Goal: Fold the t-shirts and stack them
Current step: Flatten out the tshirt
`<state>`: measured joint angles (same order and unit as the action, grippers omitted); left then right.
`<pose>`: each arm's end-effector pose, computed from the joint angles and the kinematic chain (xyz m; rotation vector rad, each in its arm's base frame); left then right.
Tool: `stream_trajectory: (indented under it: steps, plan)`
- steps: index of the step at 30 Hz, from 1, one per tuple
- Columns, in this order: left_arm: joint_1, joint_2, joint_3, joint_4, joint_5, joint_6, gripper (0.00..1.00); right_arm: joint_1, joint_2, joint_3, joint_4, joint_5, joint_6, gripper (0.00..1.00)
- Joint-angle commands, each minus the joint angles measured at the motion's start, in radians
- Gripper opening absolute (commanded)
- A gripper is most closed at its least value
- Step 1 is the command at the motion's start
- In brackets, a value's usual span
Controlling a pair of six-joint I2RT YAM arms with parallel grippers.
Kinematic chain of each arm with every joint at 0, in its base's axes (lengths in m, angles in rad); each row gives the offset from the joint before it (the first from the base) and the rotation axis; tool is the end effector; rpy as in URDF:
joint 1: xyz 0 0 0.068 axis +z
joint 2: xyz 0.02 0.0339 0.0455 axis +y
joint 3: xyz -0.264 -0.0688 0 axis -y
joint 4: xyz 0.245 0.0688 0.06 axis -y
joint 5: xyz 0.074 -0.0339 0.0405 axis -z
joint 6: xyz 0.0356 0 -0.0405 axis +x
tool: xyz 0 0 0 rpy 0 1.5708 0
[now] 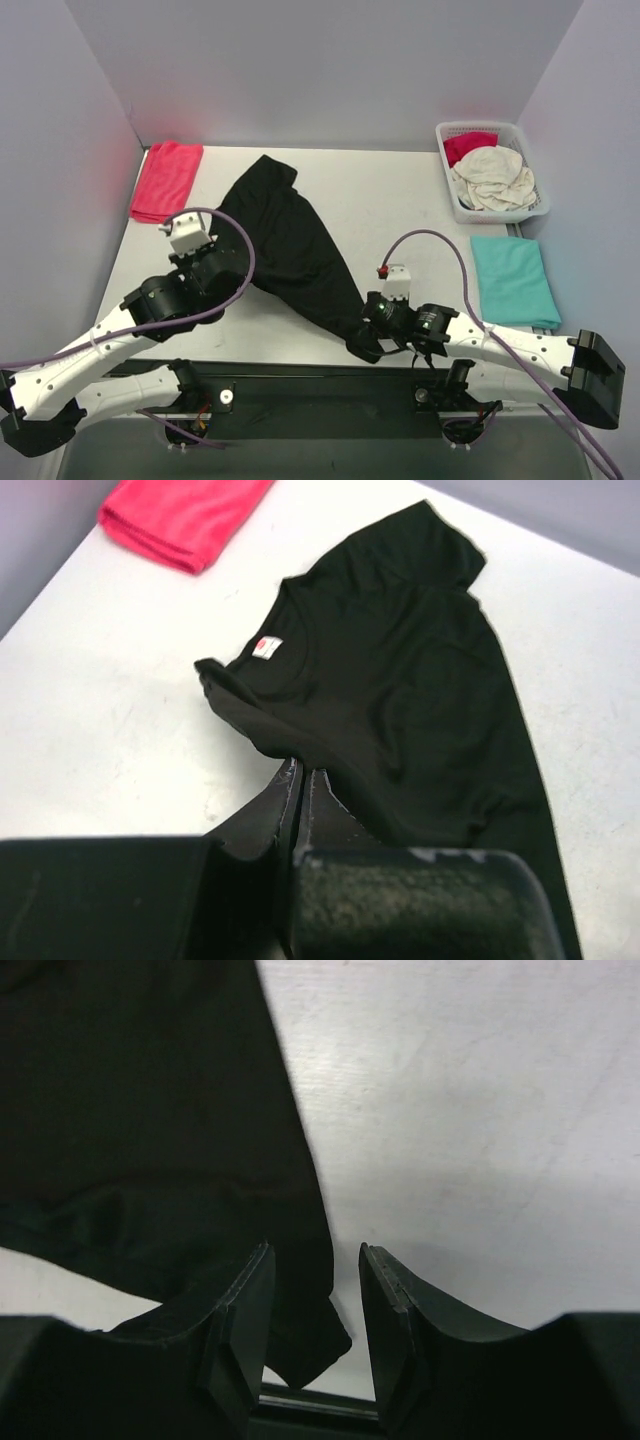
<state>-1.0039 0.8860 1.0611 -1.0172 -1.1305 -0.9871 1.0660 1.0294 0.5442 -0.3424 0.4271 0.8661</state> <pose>0.1041 -0.1035 0.3532 -0.4300 1.8452 0.0463 0.1099 0.1685 0.2002 -0.0368 2.3508 0.4622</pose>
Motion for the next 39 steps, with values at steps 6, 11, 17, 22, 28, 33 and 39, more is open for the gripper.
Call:
stream_trajectory:
  steps: [6, 11, 17, 22, 28, 33, 39]
  plan:
    - [0.152, 0.226, 0.345, 0.598, 0.136, 0.602, 0.0, 0.213, 0.011, 0.053, -0.056, 0.111, 0.001, 0.42]
    - [0.215, 0.474, 0.649, 0.648, 0.271, 0.72, 0.0, 0.325, 0.047, 0.089, -0.052, 0.217, -0.019, 0.43]
    - [0.223, 0.695, 1.037, 0.526, 0.319, 0.769, 0.0, 0.42, 0.193, 0.181, -0.041, 0.295, -0.067, 0.46]
    - [0.231, 0.677, 0.958, 0.564, 0.267, 0.788, 0.0, 0.433, 0.357, 0.289, 0.005, 0.3, -0.119, 0.46]
    - [0.26, 0.623, 0.809, 0.618, 0.204, 0.778, 0.0, 0.417, 0.608, 0.466, 0.072, 0.309, -0.248, 0.45]
    - [0.294, 0.585, 0.706, 0.638, 0.181, 0.762, 0.0, 0.353, 0.73, 0.577, 0.135, 0.308, -0.343, 0.45]
    - [0.363, 0.558, 0.631, 0.62, 0.196, 0.734, 0.0, 0.232, 0.776, 0.563, 0.335, 0.196, -0.456, 0.46]
